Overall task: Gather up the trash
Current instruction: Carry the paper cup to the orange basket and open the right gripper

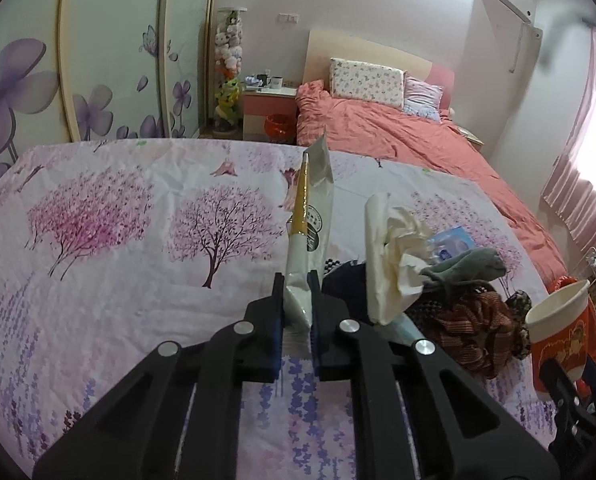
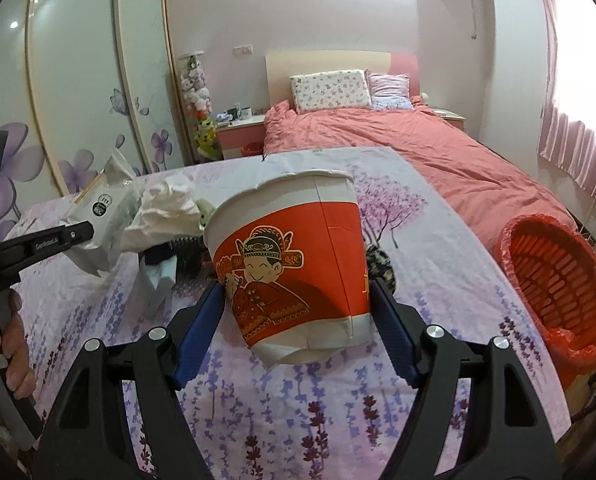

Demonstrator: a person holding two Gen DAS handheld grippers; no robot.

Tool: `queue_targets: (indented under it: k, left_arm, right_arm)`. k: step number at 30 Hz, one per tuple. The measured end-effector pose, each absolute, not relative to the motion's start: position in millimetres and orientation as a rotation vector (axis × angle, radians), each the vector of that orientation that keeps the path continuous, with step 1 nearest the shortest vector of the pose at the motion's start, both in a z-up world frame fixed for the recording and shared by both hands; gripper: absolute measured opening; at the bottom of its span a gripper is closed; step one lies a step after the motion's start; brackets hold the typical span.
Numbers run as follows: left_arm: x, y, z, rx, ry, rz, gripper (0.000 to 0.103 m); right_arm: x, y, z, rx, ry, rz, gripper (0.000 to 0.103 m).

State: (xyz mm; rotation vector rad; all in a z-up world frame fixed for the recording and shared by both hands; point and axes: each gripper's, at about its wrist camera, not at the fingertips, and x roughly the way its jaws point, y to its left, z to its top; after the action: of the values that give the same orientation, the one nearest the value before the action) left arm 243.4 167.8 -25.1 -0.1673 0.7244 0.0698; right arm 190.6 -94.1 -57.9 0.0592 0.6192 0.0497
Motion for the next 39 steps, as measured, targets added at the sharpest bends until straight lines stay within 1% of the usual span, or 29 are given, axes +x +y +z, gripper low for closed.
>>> queue_targets:
  k: [9, 15, 27, 39]
  left_arm:
    - [228, 152, -2, -0.158, 0.688, 0.023, 0.012]
    - [218, 127, 17, -0.148, 0.665, -0.035, 0.012]
    - [207, 45, 37, -0.088, 0.648, -0.193, 0.012]
    - [209, -29, 34, -0.070, 0.670, -0.353, 0.012]
  right_arm:
    - [186, -104, -51, 0.072, 0.587, 0.026, 0.073]
    - [183, -121, -45, 0.083, 0.567, 0.009, 0.073]
    - [175, -172, -34, 0.127, 0.518, -0.078, 0.073]
    - [165, -235, -34, 0.173, 0.494, -0.192, 0.073]
